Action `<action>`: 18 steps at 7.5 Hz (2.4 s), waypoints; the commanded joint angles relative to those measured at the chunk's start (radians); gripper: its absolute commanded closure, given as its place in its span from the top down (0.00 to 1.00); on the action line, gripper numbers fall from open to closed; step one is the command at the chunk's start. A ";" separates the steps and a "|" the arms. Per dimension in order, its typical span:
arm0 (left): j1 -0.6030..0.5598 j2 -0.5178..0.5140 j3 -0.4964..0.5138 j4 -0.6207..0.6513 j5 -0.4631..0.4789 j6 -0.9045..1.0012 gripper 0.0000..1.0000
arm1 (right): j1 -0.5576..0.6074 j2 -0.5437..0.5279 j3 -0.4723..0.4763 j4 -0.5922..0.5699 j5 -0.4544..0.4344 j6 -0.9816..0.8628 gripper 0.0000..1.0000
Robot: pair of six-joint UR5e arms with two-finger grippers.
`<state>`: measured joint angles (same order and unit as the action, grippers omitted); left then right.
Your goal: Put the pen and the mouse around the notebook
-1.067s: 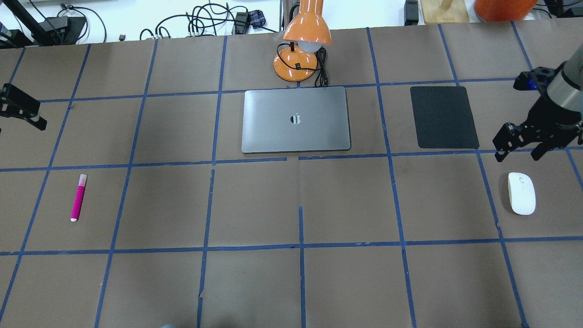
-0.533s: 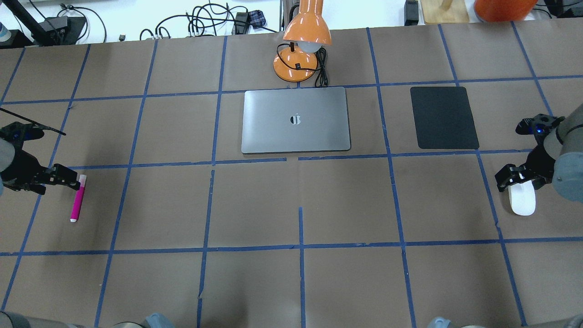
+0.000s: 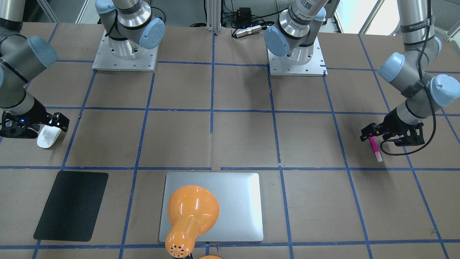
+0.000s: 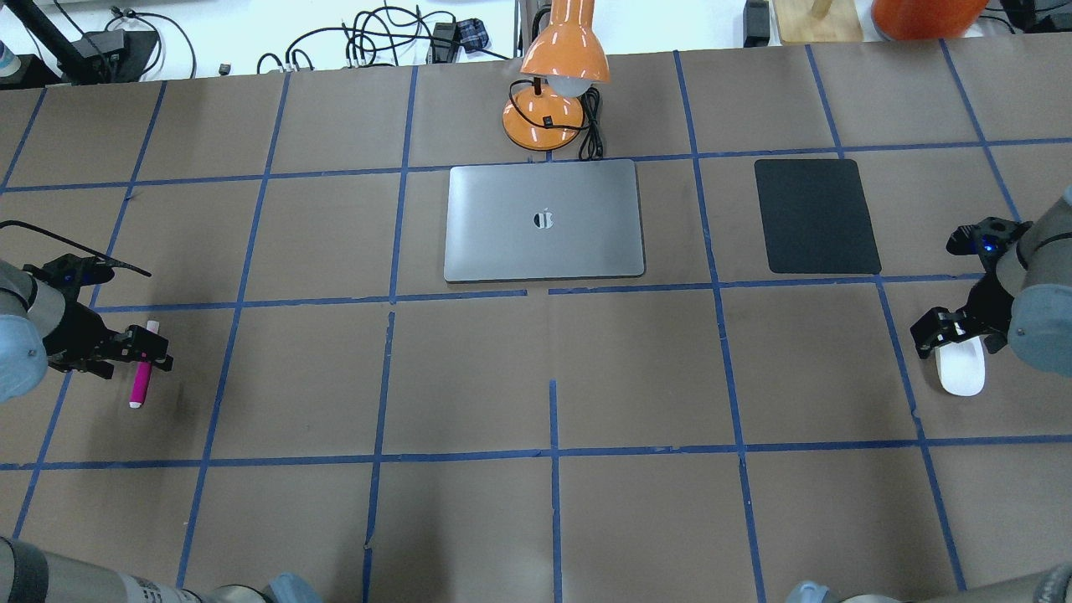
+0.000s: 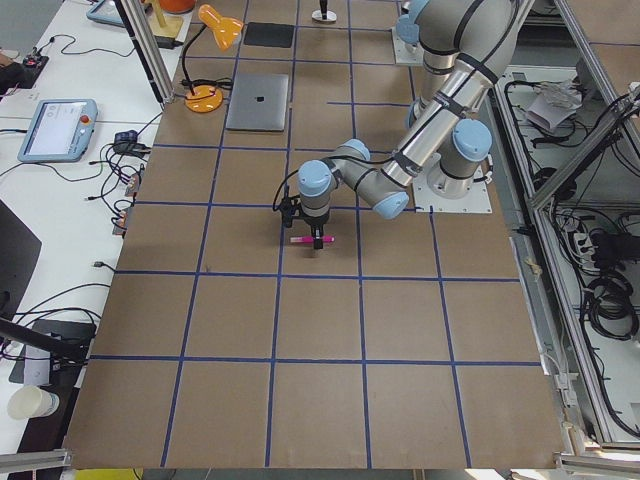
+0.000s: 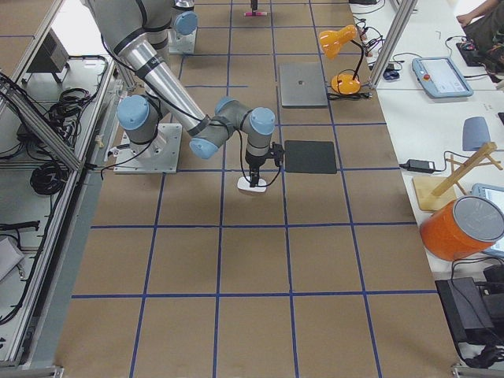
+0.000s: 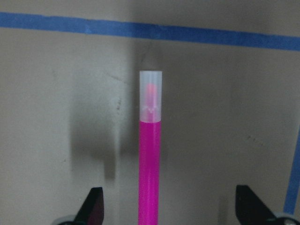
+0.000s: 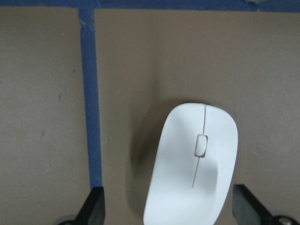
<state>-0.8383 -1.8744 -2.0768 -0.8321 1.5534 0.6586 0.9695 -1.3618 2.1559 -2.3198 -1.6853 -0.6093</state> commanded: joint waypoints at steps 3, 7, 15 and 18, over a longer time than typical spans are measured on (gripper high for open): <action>0.001 -0.034 0.001 0.025 0.001 0.001 0.79 | 0.000 0.052 -0.001 -0.010 -0.053 0.005 0.98; 0.002 -0.034 0.003 0.041 0.001 0.003 0.00 | -0.002 0.053 -0.004 -0.009 -0.042 0.000 0.45; -0.059 0.041 0.018 0.001 -0.007 -0.137 0.00 | 0.311 0.173 -0.437 0.266 0.032 0.294 0.03; -0.317 0.101 0.023 -0.058 -0.012 -0.697 0.00 | 0.359 0.360 -0.588 0.281 0.025 0.301 0.04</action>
<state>-1.0402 -1.7956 -2.0559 -0.8773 1.5451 0.2130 1.3154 -1.0498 1.6057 -2.0433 -1.6598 -0.3129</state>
